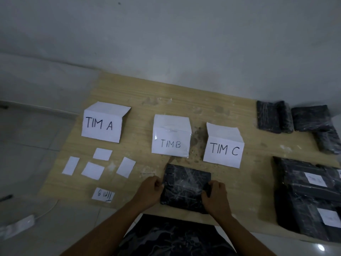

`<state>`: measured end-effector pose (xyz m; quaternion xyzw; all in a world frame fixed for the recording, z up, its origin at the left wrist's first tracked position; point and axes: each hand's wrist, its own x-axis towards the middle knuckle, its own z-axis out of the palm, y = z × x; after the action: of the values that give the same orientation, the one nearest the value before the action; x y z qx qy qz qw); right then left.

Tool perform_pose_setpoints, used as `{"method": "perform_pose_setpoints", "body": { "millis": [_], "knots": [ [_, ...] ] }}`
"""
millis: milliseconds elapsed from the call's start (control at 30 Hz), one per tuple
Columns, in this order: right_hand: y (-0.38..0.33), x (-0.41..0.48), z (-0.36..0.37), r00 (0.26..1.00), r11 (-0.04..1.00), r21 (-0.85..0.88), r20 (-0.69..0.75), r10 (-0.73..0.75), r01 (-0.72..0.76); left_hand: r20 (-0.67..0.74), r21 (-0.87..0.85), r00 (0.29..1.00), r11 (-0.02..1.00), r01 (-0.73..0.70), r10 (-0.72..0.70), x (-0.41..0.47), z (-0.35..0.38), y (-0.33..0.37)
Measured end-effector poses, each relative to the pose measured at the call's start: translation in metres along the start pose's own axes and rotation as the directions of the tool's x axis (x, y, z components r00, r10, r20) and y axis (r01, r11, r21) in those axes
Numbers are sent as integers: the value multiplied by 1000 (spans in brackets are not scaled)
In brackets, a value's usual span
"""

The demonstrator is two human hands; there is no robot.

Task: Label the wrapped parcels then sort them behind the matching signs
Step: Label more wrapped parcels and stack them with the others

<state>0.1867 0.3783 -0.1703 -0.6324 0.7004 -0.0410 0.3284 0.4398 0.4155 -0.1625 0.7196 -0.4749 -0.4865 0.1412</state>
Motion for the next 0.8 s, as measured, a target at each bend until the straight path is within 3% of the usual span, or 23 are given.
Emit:
{"method": "perform_pose_setpoints", "body": {
  "millis": [133, 300, 433, 500, 633, 800],
  "knots": [
    [-23, 5, 7, 975, 982, -100, -139, -175, 162, -144, -27, 988, 998, -61, 56, -7, -18, -18],
    [-78, 8, 29, 902, 902, -52, -14, -431, 429, -387, -12, 920, 997, -79, 68, -27, -37, -56],
    [-113, 10, 47, 827, 835, 32, 130, -548, 549, -600, 86, 800, 994, 69, -4, -43, -46, -79],
    [-132, 9, 58, 796, 822, 67, 215, -565, 566, -668, 46, 732, 974, 220, -134, -54, -50, -91],
    [-146, 9, 63, 779, 813, 89, 243, -578, 576, -618, -25, 720, 923, 384, -316, -59, -46, -102],
    [-149, 7, 66, 758, 808, 77, 301, -578, 585, -632, 57, 723, 913, 403, -280, -65, -41, -112]
  ]
}}
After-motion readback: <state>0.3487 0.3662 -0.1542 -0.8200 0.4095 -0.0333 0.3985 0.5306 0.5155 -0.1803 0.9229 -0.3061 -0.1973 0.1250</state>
